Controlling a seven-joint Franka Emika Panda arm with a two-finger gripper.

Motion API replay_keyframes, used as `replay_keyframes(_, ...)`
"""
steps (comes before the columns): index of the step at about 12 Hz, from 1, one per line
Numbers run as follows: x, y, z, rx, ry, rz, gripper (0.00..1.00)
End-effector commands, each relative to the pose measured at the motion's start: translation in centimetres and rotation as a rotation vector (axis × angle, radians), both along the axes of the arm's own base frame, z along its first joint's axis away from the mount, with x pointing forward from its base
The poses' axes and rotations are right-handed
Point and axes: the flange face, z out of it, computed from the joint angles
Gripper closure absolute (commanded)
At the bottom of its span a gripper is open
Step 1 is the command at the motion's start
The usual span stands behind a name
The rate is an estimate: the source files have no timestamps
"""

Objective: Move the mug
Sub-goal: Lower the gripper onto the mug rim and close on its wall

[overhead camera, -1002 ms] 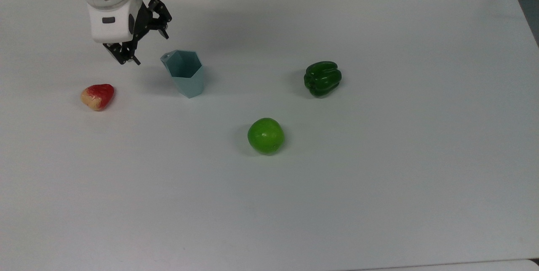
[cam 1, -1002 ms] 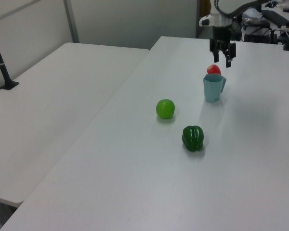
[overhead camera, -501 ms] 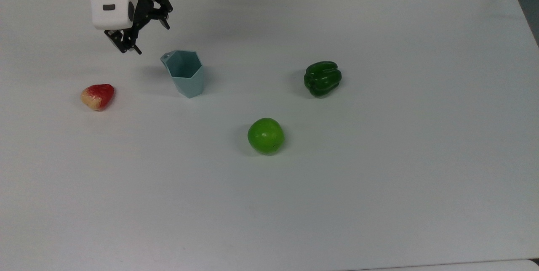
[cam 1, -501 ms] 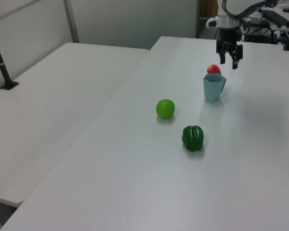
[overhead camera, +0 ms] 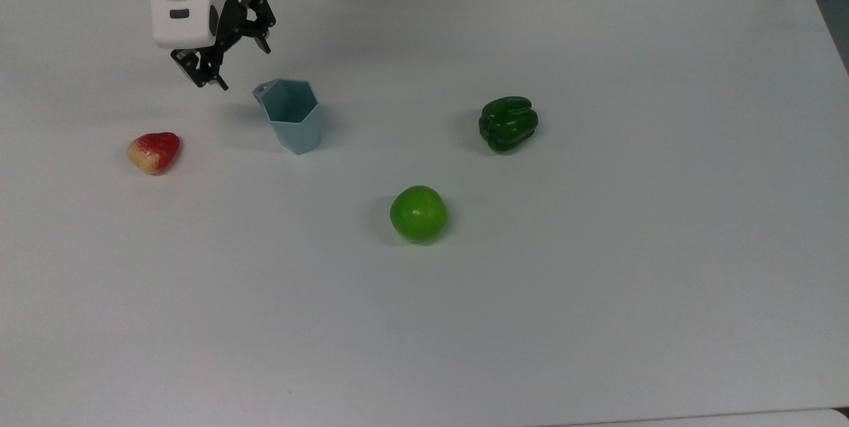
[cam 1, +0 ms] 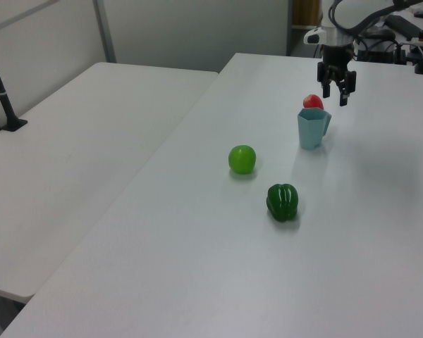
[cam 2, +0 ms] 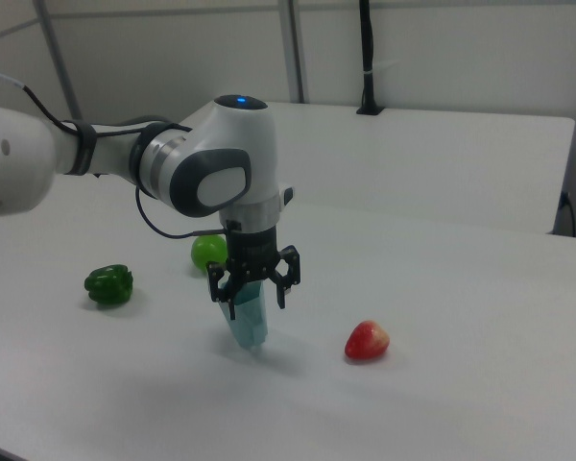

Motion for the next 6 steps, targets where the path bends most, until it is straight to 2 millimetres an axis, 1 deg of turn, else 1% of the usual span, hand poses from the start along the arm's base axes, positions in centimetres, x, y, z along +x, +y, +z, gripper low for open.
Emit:
replay_keyframes(1, -1.9, 0.8, -0.1, -0.014, -0.080, -0.009, 0.17)
replay_keyframes(3, -2.1, 2.1, -1.6, -0.031, -0.131, -0.035, 0.18)
replay_keyframes(5, -2.4, 2.3, -1.4, -0.030, -0.139, -0.032, 0.18)
replay_keyframes(6, -2.3, 2.6, -1.7, -0.031, -0.134, -0.027, 0.21)
